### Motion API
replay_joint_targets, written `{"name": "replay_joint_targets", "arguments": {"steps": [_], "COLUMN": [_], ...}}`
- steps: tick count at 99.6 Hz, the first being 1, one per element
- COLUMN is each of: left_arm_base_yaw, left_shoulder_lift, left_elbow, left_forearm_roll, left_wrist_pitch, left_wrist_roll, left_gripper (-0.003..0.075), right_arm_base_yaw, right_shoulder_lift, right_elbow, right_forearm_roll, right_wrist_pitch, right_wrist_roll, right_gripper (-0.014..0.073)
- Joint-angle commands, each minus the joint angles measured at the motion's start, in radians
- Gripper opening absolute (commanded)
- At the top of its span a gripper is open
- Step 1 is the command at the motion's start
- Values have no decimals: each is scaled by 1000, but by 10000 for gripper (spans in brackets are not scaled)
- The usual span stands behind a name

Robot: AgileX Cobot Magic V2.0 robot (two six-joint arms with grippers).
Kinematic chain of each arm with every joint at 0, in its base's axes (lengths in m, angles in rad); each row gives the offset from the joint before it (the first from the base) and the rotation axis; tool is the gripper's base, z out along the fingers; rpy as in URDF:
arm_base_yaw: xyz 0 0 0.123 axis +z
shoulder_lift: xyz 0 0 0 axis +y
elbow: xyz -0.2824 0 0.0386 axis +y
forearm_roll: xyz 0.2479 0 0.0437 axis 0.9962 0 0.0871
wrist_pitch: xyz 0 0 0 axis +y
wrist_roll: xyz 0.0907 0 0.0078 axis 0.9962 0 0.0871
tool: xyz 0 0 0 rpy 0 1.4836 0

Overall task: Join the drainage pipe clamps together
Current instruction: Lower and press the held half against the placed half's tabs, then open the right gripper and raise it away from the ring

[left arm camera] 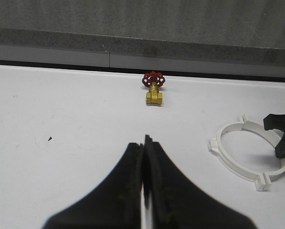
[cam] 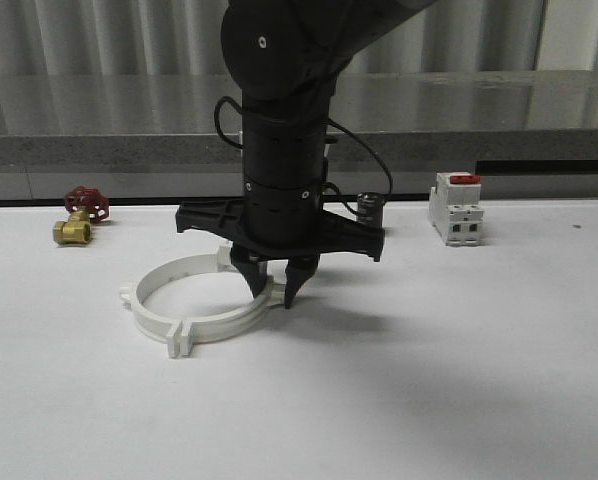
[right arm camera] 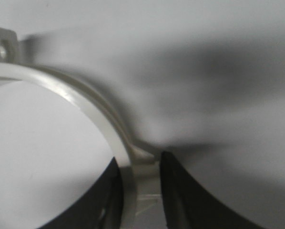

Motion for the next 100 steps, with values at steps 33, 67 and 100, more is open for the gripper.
{"name": "replay_joint_targets", "arguments": {"steps": [33,67,100], "left_arm_base_yaw": [2,2,2], "left_shoulder_lift": [9,9,9], "left_elbow": [-28,-28,-28], "left_forearm_roll": [2,2,3], "left_wrist_pitch": [-78,-78,-78], "left_wrist_roll": [1,1,1], "left_gripper": [-20,-20,-20], "right_arm_base_yaw": [-1,-33,-153], "right_shoulder_lift": [-53,-164,-399], "right_elbow": [-21,-18,97], "right_forearm_roll": [7,-6,-18], "right_wrist_pitch": [-14,16,81], "right_wrist_roll": [3,-228,-500], "right_gripper": [424,424,424]}}
